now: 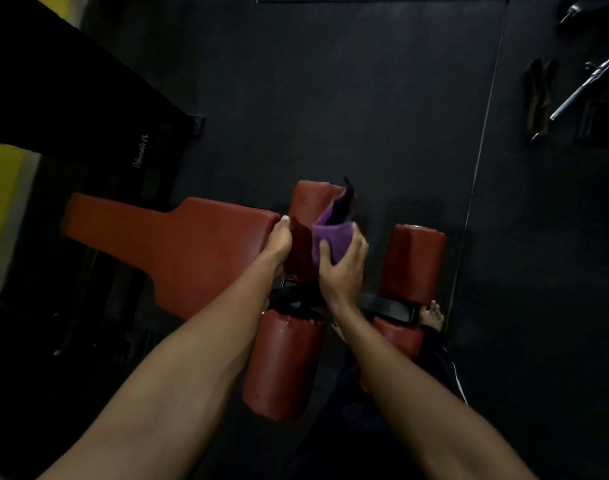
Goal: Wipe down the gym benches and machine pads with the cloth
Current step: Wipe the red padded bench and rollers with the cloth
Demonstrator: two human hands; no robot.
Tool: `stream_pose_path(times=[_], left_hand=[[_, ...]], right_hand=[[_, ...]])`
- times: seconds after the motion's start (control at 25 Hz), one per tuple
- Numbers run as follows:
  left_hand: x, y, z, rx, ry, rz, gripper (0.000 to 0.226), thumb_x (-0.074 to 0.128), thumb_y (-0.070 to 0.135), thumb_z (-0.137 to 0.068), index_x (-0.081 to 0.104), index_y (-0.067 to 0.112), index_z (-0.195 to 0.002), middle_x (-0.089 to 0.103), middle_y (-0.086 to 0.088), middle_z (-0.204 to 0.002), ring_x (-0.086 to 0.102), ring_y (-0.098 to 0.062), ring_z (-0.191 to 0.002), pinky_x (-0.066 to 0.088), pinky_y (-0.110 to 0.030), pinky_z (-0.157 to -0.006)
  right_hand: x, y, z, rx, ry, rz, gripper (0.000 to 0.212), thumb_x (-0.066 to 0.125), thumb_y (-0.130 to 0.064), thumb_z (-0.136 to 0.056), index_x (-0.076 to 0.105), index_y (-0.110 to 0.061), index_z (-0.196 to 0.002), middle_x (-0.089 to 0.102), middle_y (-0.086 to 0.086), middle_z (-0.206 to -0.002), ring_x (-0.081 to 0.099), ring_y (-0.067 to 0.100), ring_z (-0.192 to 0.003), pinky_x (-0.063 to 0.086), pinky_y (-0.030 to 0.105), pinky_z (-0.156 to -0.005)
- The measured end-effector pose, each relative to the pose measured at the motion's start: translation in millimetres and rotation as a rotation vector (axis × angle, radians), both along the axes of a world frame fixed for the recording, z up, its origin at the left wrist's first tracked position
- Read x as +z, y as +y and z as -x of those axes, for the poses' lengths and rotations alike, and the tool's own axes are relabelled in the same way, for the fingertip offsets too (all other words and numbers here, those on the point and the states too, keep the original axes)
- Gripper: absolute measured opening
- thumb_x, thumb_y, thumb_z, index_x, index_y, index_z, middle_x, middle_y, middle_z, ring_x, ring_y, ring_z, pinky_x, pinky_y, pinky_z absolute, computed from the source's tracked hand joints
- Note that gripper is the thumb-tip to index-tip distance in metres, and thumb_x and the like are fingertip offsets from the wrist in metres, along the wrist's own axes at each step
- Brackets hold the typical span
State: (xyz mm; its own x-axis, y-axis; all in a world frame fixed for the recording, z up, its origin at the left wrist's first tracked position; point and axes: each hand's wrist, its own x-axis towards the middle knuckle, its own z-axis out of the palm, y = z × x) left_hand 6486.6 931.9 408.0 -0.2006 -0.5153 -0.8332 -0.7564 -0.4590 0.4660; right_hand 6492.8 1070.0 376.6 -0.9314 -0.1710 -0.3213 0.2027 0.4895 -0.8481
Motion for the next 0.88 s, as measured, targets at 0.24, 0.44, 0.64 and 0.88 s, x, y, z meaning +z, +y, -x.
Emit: stream_pose_path(times=[0.24, 0.44, 0.64, 0.88], left_hand=[[-36, -2, -9, -0.001, 0.047, -0.082, 0.076, 0.028, 0.068, -0.094, 0.060, 0.014, -0.135, 0.064, -0.012, -0.132, 0.062, -0.027, -0.117, 0.045, -0.044, -0.110], [-5, 6, -2, -0.012, 0.065, -0.059, 0.065, 0.022, 0.056, -0.106, 0.065, 0.010, -0.123, 0.069, -0.014, -0.113, 0.065, -0.025, -0.103, 0.050, -0.038, -0.096], [-12, -8, 4, 0.072, -0.028, -0.149, 0.074, 0.021, 0.069, -0.099, 0.063, 0.015, -0.126, 0.067, -0.017, -0.122, 0.065, -0.034, -0.108, 0.048, -0.048, -0.102], [-16, -13, 7, 0.094, 0.041, -0.275, 0.082, 0.015, 0.070, -0.099, 0.065, 0.009, -0.120, 0.067, -0.017, -0.123, 0.063, -0.032, -0.108, 0.049, -0.040, -0.094]], right_hand=[[8, -6, 7, 0.440, 0.247, -0.134, 0.069, 0.059, -0.041, -0.089, 0.040, -0.029, -0.154, 0.021, 0.009, -0.165, 0.017, 0.037, -0.151, 0.029, 0.053, -0.119], [4, -41, 67, 0.154, 0.222, -0.185, 0.058, 0.060, -0.048, -0.095, 0.040, -0.031, -0.146, 0.035, 0.005, -0.145, 0.042, 0.032, -0.131, 0.051, 0.051, -0.097], [-4, -5, 9, -0.147, -0.093, -0.037, 0.068, 0.056, -0.051, -0.098, 0.031, -0.021, -0.155, 0.040, 0.008, -0.152, 0.045, 0.031, -0.137, 0.041, 0.040, -0.106], [3, -2, -23, 0.306, 0.297, -0.156, 0.066, 0.069, -0.029, -0.086, 0.046, -0.029, -0.148, 0.038, 0.012, -0.152, 0.034, 0.040, -0.140, 0.038, 0.053, -0.112]])
